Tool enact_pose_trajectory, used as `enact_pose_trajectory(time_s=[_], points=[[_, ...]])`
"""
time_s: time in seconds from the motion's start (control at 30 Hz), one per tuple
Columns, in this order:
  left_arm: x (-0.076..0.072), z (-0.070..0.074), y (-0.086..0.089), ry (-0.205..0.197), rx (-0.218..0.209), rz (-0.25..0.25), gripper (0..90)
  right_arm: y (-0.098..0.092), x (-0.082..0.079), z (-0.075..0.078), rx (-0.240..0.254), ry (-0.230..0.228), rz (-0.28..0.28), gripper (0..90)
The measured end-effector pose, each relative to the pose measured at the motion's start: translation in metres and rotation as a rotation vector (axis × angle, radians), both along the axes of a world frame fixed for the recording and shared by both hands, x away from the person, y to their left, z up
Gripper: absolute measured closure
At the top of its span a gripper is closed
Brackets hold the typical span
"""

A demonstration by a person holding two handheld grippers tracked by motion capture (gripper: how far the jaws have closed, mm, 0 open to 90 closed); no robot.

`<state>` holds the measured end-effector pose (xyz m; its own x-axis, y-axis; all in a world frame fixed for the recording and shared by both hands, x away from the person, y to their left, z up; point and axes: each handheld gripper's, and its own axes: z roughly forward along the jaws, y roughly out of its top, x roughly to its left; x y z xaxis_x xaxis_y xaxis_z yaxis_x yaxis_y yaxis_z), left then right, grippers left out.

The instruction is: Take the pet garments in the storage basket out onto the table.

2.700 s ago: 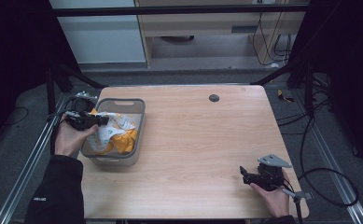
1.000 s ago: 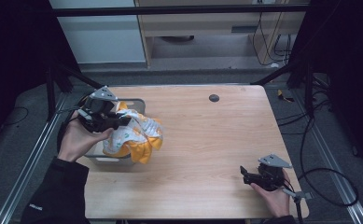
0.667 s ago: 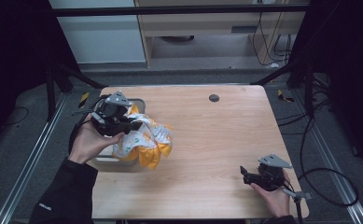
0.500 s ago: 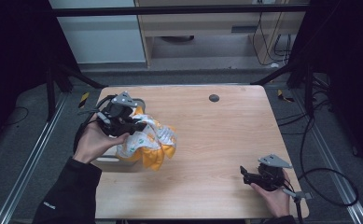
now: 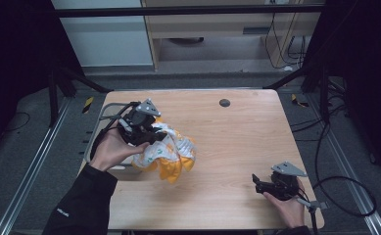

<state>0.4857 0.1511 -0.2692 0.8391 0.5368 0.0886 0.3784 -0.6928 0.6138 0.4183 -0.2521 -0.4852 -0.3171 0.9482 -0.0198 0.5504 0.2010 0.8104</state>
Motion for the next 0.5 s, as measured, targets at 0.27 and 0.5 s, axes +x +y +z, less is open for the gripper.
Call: enact_pose_trajectory(time_s=[0.27,0.5], points=[[0.005,-0.009,-0.014,0.016,0.023,-0.027,80.7,0.0,0.0,0.0,0.002,0.0,-0.001,11.0],[0.008,-0.019,-0.029,0.031,0.047,-0.062,80.7,0.0,0.0,0.0,0.002,-0.003,-0.001,11.0]])
